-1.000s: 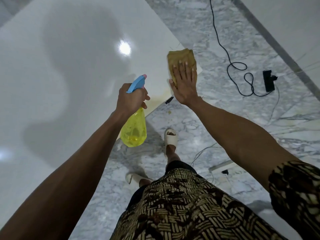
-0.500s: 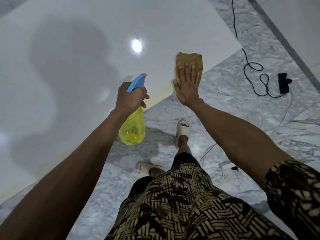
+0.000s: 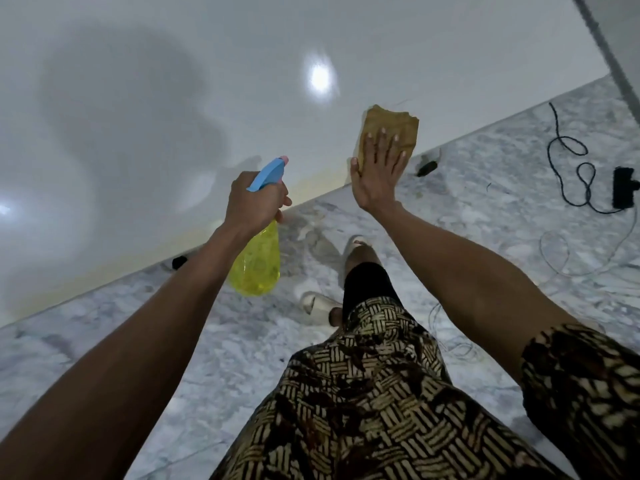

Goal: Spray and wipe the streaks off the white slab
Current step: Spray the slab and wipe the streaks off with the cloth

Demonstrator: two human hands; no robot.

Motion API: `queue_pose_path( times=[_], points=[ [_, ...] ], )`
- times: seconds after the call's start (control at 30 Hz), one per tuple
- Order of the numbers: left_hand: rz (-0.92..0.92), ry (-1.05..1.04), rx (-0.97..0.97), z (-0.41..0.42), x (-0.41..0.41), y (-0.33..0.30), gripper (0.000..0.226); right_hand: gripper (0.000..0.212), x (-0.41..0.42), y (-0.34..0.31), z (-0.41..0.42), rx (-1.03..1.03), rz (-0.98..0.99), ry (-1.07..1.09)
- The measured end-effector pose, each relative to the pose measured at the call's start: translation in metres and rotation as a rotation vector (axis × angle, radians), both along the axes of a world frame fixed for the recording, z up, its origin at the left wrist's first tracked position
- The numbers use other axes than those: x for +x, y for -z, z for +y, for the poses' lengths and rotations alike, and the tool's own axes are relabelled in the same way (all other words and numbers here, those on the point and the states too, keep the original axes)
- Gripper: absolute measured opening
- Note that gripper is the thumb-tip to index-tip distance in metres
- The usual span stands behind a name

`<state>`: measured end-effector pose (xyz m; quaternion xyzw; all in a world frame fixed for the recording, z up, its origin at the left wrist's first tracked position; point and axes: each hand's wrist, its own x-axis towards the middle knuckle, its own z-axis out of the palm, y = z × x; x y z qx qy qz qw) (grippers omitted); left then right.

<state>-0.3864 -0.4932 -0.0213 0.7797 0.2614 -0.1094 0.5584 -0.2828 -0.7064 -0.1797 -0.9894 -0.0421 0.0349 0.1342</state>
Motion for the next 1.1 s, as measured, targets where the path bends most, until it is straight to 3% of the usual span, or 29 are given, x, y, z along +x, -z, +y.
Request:
queue_pose_path(
  times=[0.3,0.4,0.7,0.83,1.1],
  points=[
    [-0.006,0.02,-0.035,0.057,0.002,-0.003,0.054,0.06,-0.026,0.007,0.042,-0.029,-0.053,0.013],
    [-0.014,0.063,-0.045,0.076,0.019,-0.005,0.044,0.06,-0.025,0.007,0.048,-0.038,-0.068,0.07],
    [0.019,0.21,-0.02,0.137,0.026,-0.014,0.038,0.062,-0.037,-0.003,0.1,-0.08,0.065,0.269],
    [0.072,0.23,0.03,0.175,0.011,-0.005,0.031,0.062,-0.053,-0.006,0.131,-0.056,0.082,0.258],
    [0.025,0.291,-0.004,0.256,-0.031,-0.009,0.043,0.062,-0.105,-0.006,0.22,-0.045,0.09,0.313]
  ],
)
